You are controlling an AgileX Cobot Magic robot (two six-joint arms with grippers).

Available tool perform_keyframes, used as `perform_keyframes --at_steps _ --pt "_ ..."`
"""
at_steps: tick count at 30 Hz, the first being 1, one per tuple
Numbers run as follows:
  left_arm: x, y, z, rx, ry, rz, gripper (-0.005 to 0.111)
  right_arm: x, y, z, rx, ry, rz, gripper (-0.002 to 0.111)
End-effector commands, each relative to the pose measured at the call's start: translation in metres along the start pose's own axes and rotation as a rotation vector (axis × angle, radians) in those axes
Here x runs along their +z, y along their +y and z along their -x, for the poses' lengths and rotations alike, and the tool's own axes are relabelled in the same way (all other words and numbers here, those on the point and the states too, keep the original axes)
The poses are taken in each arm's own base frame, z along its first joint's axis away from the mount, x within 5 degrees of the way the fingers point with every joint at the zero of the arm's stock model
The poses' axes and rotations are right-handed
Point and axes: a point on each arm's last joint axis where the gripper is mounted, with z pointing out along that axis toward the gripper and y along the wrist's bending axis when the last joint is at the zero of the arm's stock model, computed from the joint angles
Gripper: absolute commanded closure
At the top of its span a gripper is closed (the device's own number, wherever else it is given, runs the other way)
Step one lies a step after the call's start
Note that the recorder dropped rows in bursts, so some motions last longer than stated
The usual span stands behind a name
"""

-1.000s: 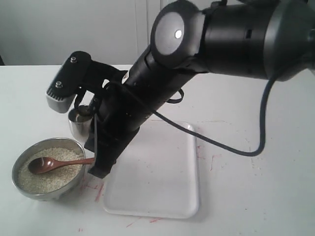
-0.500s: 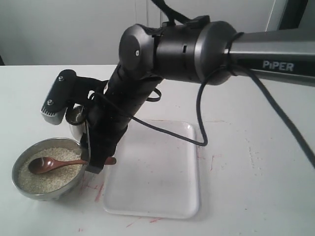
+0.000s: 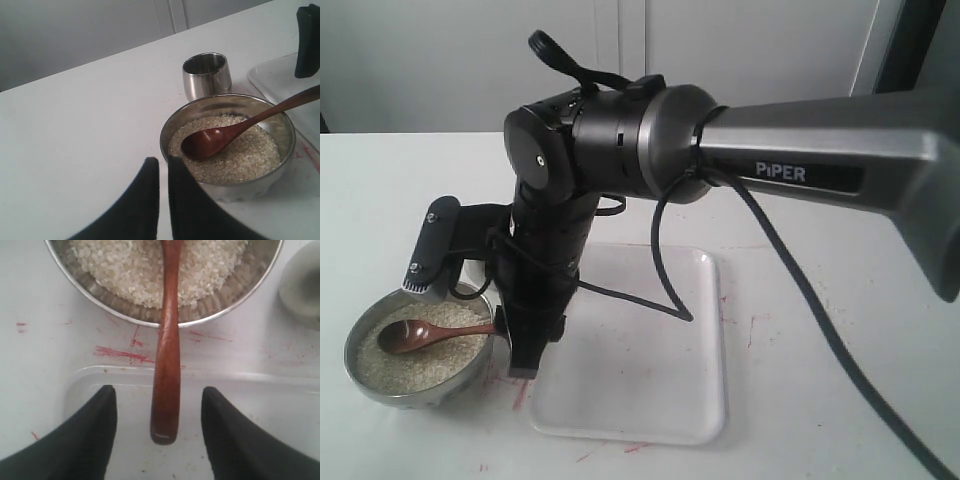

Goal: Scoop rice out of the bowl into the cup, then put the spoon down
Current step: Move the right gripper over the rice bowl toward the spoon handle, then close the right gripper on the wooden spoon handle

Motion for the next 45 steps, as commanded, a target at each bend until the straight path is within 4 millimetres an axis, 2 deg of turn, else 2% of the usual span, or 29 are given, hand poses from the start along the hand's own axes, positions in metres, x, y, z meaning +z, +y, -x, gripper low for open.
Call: perform_keyframes --at_steps 1,6,17,26,31,37,40,45 --pt "0.000 0.000 0.001 -0.013 -0.007 0.002 0.092 -0.001 -0.002 0.000 -0.007 0.012 -0.015 0.058" --pt "0.000 0.000 0.001 -0.013 -0.007 0.002 0.092 0.001 -0.003 -0.001 -0.014 0.017 -0.024 0.058" --pt "0.000 0.000 0.001 -0.013 -0.007 0.002 0.092 0.019 -0.005 -0.001 0.013 0.021 -0.023 0.058" --pt "0.000 0.000 0.001 -0.013 -0.007 0.002 0.092 0.019 -0.005 0.000 0.015 0.014 -0.026 0.059" --pt "0.000 0.000 0.001 -0.013 -0.007 0.002 0.092 0.019 -0.005 0.000 0.018 0.012 -0.023 0.066" --pt "0.000 0.000 0.001 -0.013 -0.007 0.002 0.092 0.020 -0.004 -0.001 0.021 0.020 -0.011 0.067" --pt "0.000 0.000 0.001 -0.013 -0.007 0.002 0.092 0.020 -0.003 -0.001 0.021 0.022 -0.010 0.077" --pt "0.000 0.000 0.001 -0.013 -0.007 0.002 0.092 0.020 -0.003 -0.001 0.024 0.020 -0.007 0.083"
